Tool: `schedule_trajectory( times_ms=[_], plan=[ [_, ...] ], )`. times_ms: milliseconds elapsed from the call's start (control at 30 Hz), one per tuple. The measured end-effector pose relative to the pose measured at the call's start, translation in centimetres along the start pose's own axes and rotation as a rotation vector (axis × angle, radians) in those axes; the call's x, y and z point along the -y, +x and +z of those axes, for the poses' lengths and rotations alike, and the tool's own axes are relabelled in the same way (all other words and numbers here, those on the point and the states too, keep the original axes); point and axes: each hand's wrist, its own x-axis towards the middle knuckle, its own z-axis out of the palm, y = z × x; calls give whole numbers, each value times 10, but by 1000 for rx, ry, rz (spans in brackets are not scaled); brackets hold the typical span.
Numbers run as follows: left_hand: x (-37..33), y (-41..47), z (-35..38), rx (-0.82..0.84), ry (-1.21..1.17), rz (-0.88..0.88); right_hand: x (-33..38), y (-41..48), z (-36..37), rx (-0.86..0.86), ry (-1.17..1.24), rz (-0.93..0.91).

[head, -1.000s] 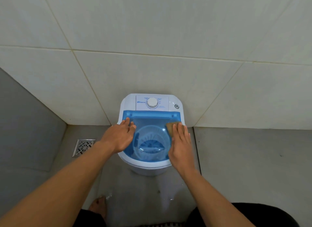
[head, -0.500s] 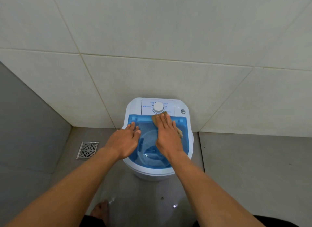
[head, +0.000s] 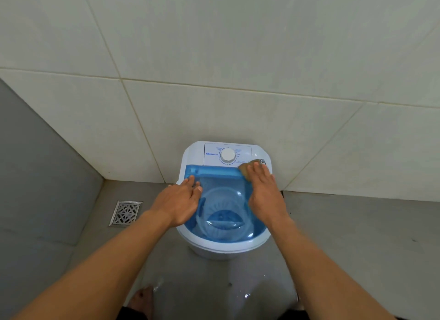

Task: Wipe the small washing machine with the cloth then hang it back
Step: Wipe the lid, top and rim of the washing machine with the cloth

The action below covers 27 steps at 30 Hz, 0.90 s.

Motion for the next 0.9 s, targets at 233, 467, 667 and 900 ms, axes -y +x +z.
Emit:
schedule_trajectory(
  times_ms=[233,467,667,900],
  plan=[
    [6,6,4,-60,-110,-96,84,-36,20,-36,110,29],
    [1,4,2,-43,-122,-96,40,-62,14,48,81,-160],
    [0,3,-5,-15,-126,-60,66,-68,19,-110,164,223],
    [-4,13,-12,-57,-147,-70,119,-74,37,20,73,-159]
  ],
)
